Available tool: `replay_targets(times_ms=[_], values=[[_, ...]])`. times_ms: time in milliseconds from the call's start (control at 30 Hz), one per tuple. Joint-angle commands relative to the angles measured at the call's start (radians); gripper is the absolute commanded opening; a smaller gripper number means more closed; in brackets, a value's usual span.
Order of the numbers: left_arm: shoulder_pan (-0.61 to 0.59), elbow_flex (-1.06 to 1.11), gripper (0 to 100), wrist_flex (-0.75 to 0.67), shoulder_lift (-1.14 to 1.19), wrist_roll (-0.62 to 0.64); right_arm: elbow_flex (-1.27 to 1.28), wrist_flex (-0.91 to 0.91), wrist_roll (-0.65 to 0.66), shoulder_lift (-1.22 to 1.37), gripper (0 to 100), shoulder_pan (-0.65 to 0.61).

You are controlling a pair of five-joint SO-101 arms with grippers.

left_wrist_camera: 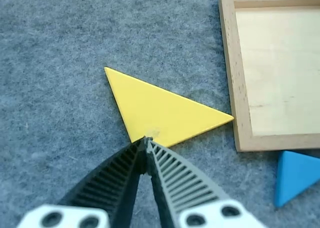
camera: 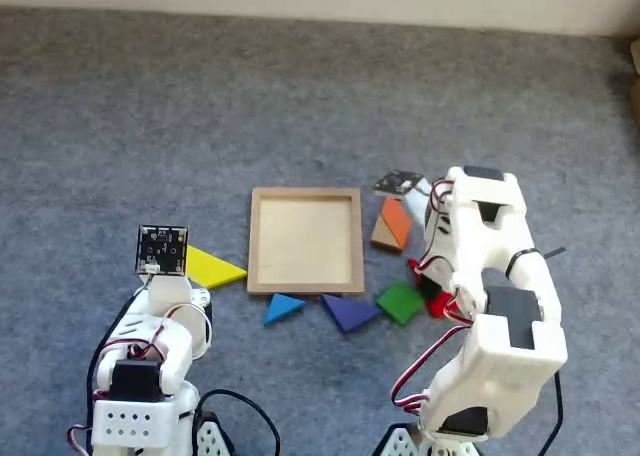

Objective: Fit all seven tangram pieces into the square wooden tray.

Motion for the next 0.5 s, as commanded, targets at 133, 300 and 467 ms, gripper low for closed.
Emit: replay_targets(times_ms=[133, 300, 467], values=[[0.008, 0.022, 1, 0.008, -0.024, -0.008, -0.015, -0.206, -0.143, 0.03, 31.4, 0.068], [0.008, 0.022, 1, 0.008, -0.024, -0.008, -0.042, -0.246, -0.278, 0.024, 31.4, 0.094], [0.008, 0.022, 1, 0.008, -0.024, -0.008, -0.12, -0.166, -0.488, 0.024, 31.4, 0.094]])
